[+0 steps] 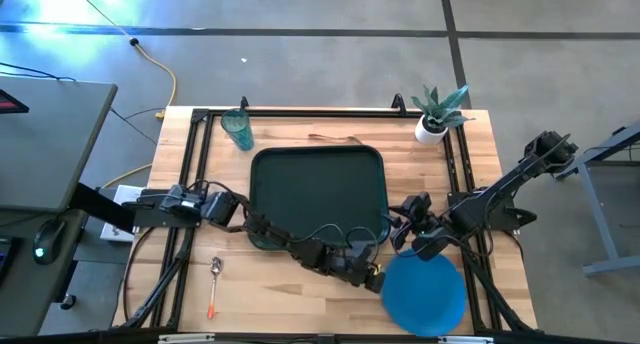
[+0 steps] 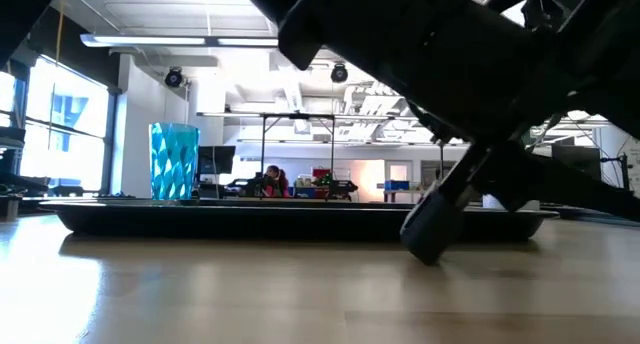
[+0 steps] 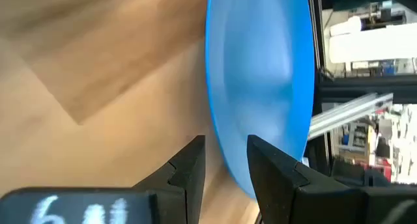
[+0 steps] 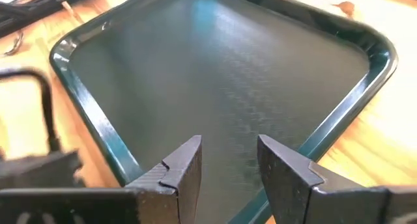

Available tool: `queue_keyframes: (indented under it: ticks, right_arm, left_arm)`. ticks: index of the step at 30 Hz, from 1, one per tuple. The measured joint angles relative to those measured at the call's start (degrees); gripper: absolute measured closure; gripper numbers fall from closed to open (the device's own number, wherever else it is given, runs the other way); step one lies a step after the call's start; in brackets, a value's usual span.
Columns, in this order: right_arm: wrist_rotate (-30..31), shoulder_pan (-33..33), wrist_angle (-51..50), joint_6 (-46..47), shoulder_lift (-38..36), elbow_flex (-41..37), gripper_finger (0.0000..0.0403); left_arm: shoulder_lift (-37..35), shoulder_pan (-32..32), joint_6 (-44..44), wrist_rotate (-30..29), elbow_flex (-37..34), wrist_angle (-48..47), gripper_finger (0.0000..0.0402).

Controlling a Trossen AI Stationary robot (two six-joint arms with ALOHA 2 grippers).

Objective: Pick and place plate/cup/fork/spoon on tray
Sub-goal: Put the blue plate on the serving tray

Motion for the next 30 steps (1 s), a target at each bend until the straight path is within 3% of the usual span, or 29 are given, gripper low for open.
queue_keyframes:
  ticks: [13,17,22,27,30]
  right_arm:
    - [-1.41,-0.12,-0.98,-2.44,-0.53,0.03,0.0265]
    - [-10.72,0.11,-3.17,-7.34,-1.79,0.89,0.0265]
    - [-21.96,1.33,-15.32,-6.73,-1.94,4.77,0.0265]
    - [-36.83,1.73,-20.37,-2.27,-0.93,4.47,0.0265]
    - [-42.25,2.76,-24.29,-0.13,0.81,4.09,0.0265]
  left_arm:
    - [0.16,0.50,6.97,4.65,2.18,-3.23,0.0313]
    - [0.20,-0.01,12.74,6.00,4.10,-7.74,0.0337]
    - [0.67,-0.17,21.56,5.96,8.20,-14.45,0.0357]
    - [1.01,-0.51,24.01,2.76,10.03,-13.12,0.0357]
    - [0.86,-0.51,24.03,2.08,10.00,-10.54,0.0344]
